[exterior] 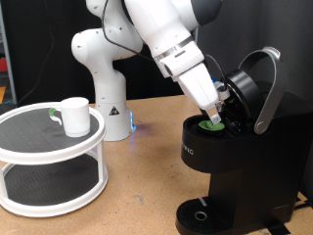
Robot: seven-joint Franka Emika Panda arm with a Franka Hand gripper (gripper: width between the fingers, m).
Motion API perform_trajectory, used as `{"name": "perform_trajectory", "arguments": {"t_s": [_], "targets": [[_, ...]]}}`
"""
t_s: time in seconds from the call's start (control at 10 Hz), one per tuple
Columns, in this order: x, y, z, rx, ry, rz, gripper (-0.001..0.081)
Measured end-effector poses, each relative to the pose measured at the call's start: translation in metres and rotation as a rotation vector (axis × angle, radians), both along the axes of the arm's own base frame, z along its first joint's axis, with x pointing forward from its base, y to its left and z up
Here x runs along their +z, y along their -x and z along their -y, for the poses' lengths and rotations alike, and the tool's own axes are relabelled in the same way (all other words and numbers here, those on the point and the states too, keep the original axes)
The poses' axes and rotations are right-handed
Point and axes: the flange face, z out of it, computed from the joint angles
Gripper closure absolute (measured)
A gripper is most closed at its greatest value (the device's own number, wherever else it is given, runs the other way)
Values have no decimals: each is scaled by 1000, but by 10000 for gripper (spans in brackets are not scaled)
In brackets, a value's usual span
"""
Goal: Make a cup of coffee with the keurig machine
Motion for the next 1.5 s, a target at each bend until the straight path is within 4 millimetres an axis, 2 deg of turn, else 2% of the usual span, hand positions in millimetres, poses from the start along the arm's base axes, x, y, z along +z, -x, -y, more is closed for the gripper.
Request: {"name": "perform_trajectory", "arguments": {"t_s": [0.1, 0.2, 0.4, 0.7, 1.1, 1.2, 1.5], "targets": [[0, 0, 0, -1, 0, -1, 119], [0, 0, 0, -2, -1, -3, 22], [-1, 1, 0, -6, -7, -13, 3], [7, 3, 19, -27, -41, -34, -1], [41, 8, 63, -41, -56, -35, -1], [47, 10, 66, -54, -42, -34, -1], [46, 13, 62, 17, -56, -111, -1]]}}
